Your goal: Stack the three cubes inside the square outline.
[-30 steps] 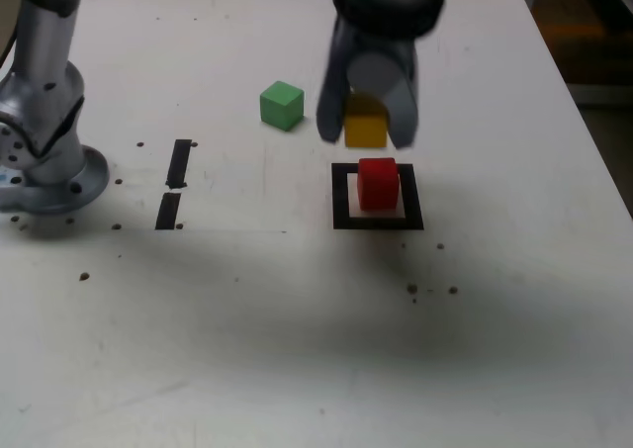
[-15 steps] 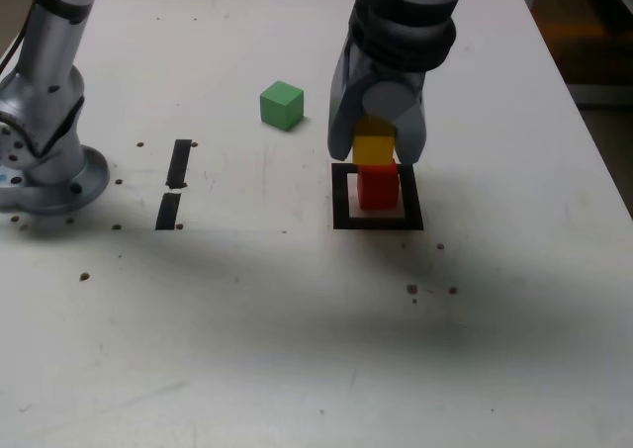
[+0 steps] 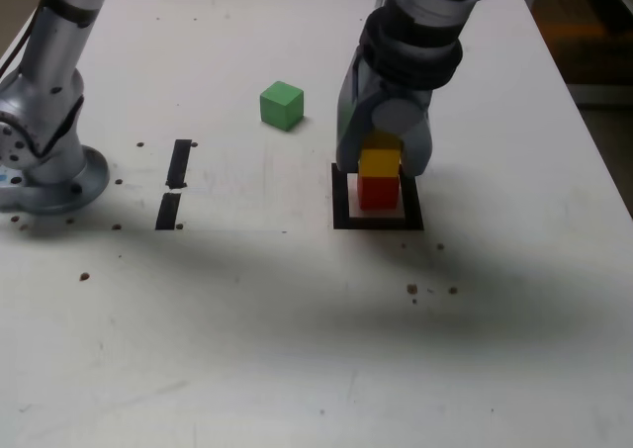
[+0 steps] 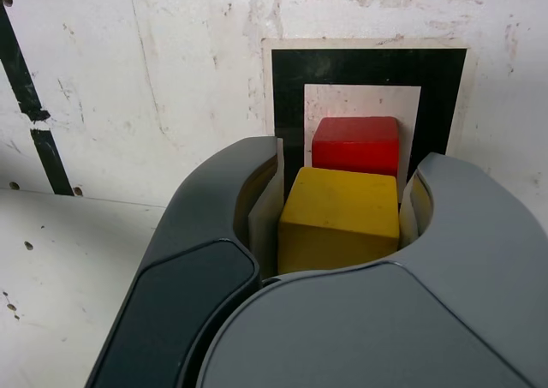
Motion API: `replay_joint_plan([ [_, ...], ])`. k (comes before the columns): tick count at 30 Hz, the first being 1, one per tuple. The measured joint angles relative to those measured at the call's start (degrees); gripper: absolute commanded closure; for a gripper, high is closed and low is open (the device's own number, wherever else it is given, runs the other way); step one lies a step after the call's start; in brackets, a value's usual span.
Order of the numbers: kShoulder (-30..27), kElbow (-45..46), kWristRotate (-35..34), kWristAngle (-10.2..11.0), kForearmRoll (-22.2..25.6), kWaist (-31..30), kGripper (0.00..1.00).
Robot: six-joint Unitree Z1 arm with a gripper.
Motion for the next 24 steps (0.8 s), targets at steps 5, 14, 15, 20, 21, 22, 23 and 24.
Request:
replay_joint_plan([
  [5, 0.0, 0.2, 0.3, -0.2, 0.0, 0.2, 0.71],
  [14, 1.6, 0.4, 1.5, -1.0, -0.5, 0.9, 0.60],
  [15, 1.7, 0.4, 1.6, -1.1, -0.7, 1.0, 0.60],
  [20, 1.7, 0.4, 1.7, -1.2, -1.0, 1.0, 0.55],
  [21, 1.7, 0.4, 1.7, -1.2, -1.0, 1.0, 0.51],
  [22, 1.7, 0.4, 1.7, -1.2, -1.0, 1.0, 0.46],
  [23, 1.7, 0.4, 1.8, -1.2, -1.0, 1.0, 0.39],
  [24, 1.7, 0.4, 1.8, -1.2, -1.0, 1.0, 0.30],
])
